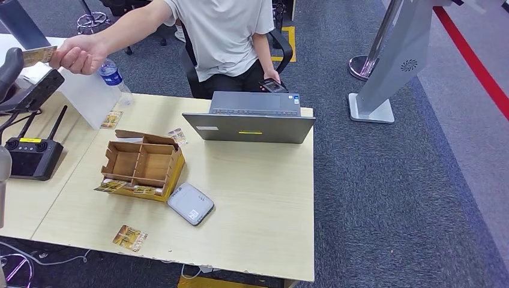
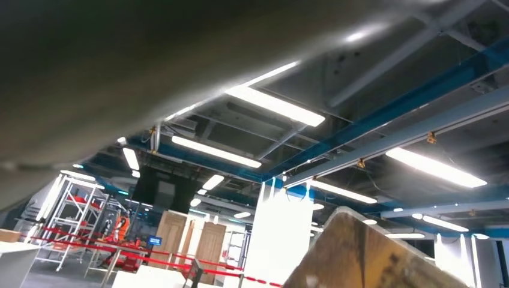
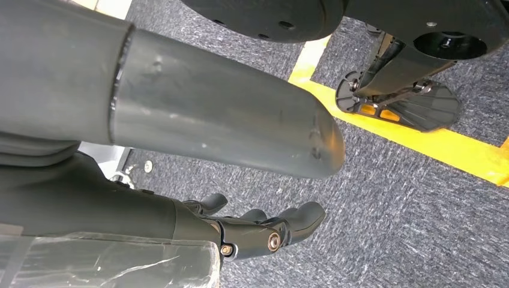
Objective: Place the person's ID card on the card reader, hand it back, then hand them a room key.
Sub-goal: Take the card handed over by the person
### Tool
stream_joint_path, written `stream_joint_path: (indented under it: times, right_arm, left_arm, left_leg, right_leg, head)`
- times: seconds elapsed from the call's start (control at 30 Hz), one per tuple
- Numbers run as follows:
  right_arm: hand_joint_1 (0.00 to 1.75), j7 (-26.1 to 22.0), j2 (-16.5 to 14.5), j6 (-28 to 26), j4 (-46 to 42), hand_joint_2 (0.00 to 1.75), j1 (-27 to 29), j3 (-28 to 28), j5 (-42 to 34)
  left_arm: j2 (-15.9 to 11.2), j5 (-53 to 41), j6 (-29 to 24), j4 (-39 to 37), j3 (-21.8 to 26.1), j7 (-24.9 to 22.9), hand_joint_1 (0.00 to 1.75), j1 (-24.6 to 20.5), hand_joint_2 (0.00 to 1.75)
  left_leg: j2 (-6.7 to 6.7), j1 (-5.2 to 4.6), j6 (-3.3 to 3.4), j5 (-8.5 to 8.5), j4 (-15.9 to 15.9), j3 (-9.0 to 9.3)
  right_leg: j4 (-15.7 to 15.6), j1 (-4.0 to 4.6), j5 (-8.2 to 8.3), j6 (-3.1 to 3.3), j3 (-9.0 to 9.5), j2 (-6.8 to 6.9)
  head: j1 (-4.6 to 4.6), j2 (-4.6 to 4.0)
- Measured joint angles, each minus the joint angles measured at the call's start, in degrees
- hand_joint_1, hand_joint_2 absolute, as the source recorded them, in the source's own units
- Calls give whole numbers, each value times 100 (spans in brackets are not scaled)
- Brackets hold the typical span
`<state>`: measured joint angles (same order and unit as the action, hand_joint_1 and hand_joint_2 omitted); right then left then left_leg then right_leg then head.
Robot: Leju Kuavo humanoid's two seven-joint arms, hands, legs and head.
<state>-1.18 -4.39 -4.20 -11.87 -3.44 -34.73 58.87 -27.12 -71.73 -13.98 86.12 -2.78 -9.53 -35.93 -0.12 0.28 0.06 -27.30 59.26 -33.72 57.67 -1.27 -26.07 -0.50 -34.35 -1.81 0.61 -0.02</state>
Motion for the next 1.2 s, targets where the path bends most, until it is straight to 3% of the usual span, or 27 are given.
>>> stream_joint_path:
  times: [0.9,0.93,1.07,1.2]
  right_arm:
    - [0,28,0,7,25,0,-15,-14,43]
    - [0,32,0,8,25,0,-15,-15,49]
    - [0,41,0,16,25,0,-14,-19,96]
    - [0,42,0,17,25,0,-13,-27,105]
  left_arm:
    - [41,32,553,-234,-24,197,0,10,175]
    - [40,20,567,-243,-27,184,7,8,175]
    - [36,-11,610,-274,-51,160,175,-10,175]
    - [3,-20,778,-280,-122,165,175,-24,175]
  left_leg:
    - [0,0,0,0,0,0]
    - [0,0,0,0,0,0]
    - [0,0,0,0,0,0]
    - [1,0,0,0,0,0]
  right_leg:
    - [0,0,0,0,-2,0]
    - [0,0,0,0,-2,-1]
    - [0,0,0,0,-2,0]
    - [0,0,0,0,-3,-1]
  head:
    - [-2,0]
    - [-2,0]
    - [-2,0]
    - [-1,0]
